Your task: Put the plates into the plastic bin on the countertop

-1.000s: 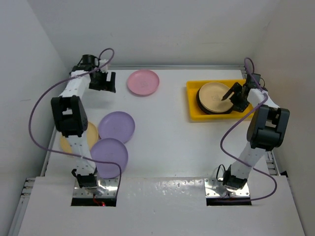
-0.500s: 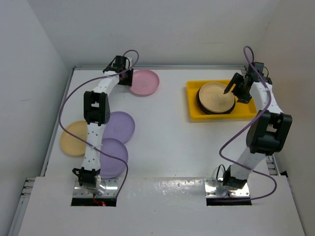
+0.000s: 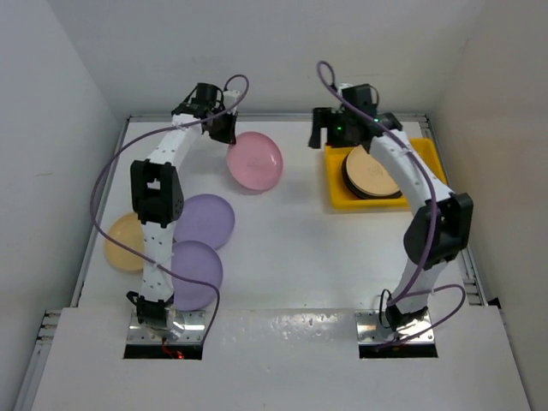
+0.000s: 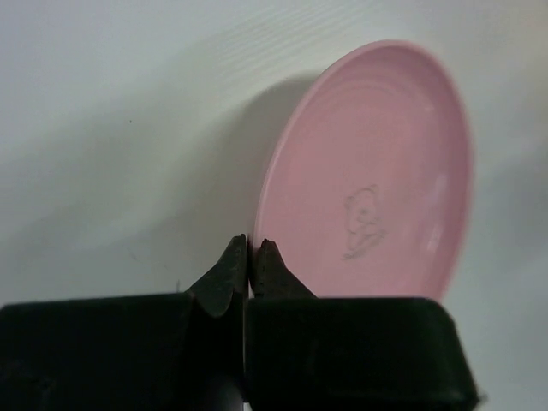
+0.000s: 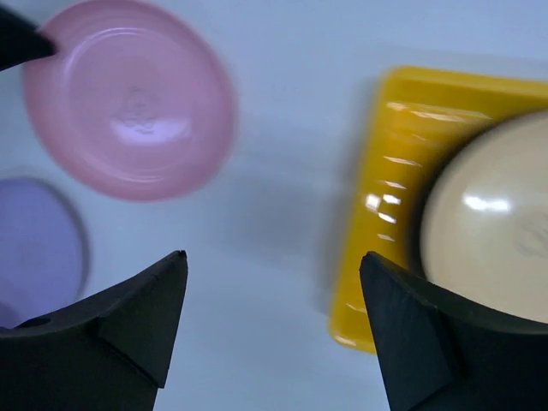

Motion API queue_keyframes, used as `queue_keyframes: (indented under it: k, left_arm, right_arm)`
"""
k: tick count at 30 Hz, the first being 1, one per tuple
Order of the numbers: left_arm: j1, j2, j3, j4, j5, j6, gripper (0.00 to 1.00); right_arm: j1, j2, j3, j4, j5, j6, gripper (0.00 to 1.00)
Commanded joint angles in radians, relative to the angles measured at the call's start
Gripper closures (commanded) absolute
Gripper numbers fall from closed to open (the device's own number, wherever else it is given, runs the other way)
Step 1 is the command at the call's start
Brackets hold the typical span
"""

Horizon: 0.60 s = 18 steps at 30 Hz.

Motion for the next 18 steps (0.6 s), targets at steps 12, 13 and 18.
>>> queue_keyframes:
  k: [12, 13, 18]
  left_arm:
    - [-0.072, -0.325, -0.052, -0.218, 0.292, 0.22, 1.0]
    - [-0.081, -0.325, -0.052, -0.218, 0.312, 0.22, 1.0]
    - [-0.081, -0.325, -0.052, -0.218, 0.427, 0.22, 1.0]
  right_arm:
    - [0.102, 0.178, 0.005, 0.21, -0.208, 0.074, 0.29]
    - [0.103, 0.174, -0.007, 0.23, -0.209, 0.096, 0.32]
    - [0.108, 0.151, -0.13, 0.339, -0.252, 0.156, 0.67]
